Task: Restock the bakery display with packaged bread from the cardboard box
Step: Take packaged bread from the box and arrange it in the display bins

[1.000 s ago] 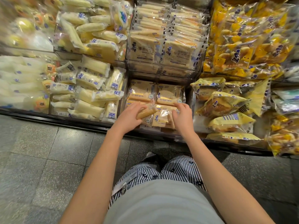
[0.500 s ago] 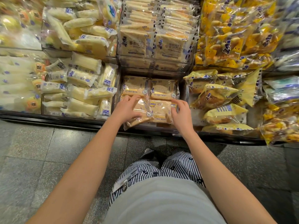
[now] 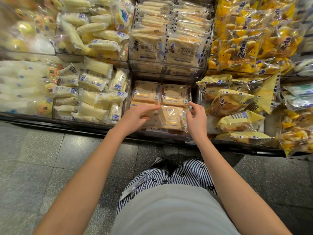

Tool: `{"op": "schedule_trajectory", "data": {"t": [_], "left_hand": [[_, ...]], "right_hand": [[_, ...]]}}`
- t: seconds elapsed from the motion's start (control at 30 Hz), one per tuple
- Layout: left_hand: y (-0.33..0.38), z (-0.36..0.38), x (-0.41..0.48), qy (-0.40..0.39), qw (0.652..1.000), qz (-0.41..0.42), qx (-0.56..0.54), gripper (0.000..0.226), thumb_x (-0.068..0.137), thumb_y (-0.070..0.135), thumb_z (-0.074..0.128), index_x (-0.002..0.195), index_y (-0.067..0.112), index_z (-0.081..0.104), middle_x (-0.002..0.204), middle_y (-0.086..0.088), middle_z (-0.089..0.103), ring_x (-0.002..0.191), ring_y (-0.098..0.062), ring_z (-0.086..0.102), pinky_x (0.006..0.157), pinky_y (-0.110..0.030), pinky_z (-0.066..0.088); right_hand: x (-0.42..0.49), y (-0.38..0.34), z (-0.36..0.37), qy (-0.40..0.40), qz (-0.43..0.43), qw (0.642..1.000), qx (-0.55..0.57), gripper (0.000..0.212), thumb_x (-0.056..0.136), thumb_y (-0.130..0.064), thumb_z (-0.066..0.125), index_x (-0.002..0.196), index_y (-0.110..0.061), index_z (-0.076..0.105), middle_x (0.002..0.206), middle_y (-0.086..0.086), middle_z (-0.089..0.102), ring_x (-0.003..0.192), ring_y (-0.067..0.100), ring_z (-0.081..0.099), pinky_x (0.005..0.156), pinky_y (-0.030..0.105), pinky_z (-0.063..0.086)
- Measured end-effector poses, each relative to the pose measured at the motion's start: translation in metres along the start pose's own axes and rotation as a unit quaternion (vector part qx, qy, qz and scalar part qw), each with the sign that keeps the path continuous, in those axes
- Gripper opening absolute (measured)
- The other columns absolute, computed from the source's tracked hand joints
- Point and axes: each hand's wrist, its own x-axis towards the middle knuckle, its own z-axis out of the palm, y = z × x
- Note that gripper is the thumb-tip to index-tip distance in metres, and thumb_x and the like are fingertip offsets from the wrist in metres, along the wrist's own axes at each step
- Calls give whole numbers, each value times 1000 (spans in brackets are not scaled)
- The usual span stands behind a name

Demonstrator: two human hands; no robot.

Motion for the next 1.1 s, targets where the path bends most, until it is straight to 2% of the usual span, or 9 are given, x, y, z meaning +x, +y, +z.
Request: {"op": "schedule_trajectory", "data": {"t": [0.1,0.23,0.37,0.57,0.67,0.73,0.87,0.97,1.1], "left_hand": [[-8,6,-9,8,1000,-1,13,69,89,-6,59,135,45,51,131,7,60,124,-10,53,110,-41,43],[-13,3,-9,8,999,19,38,63,90,-4,59,136,39,54,125,6,63,118,-12,56,108,-40,44],[-16,-2,-9,-42,996,28,72,61,88,-3,58,132,39,58,115,9,64,109,-14,58,100,-38,46],[-42,-14,-26,-92,978,-7,185,51,92,5,59,136,30,57,132,6,62,119,-18,58,104,-43,46],[-36,-7,-26,-126,961,-1,246,44,100,29,53,142,35,48,137,7,57,122,-17,56,104,-41,46],[-31,0,-22,-152,952,-17,264,47,102,47,41,147,34,42,144,6,52,128,-17,51,105,-39,43],[-28,4,-20,-152,962,-38,224,47,103,50,31,145,34,44,145,3,53,131,-17,48,106,-44,42],[-23,4,-16,-173,943,-36,283,46,103,53,27,144,40,43,143,4,53,129,-18,51,100,-43,47],[-17,11,-4,-188,911,-63,361,45,103,55,26,142,41,44,128,-1,62,116,-22,58,93,-42,51]], "right_hand": [[-1,-2,1,-4,0,1000,-6,38,100,-10,45,136,-16,53,130,2,47,90,7,53,84,21,40],[-2,-2,3,-12,4,1000,5,37,100,-11,47,136,-16,54,132,3,48,113,16,54,101,33,45],[-5,-2,4,-31,-6,999,14,36,100,-18,49,136,-18,54,134,0,49,119,14,53,106,39,44],[-5,7,7,-80,8,997,1,35,100,-25,50,134,-17,56,130,0,59,115,14,57,100,41,50],[-6,11,14,-165,-17,983,-82,40,102,-29,48,140,-17,53,132,0,60,120,17,54,103,34,44],[-7,17,22,-207,-55,963,-162,44,103,-34,47,143,-17,49,137,2,57,129,22,47,109,38,37],[-6,23,30,-236,-58,945,-221,44,104,-35,43,146,-22,45,157,4,34,147,26,19,120,42,14],[-7,24,30,-241,-54,939,-241,42,104,-33,42,145,-24,47,161,1,25,150,25,8,120,43,12],[-4,23,28,-223,-34,947,-230,38,105,-28,42,142,-25,50,161,-3,23,151,25,4,119,45,13]]}}
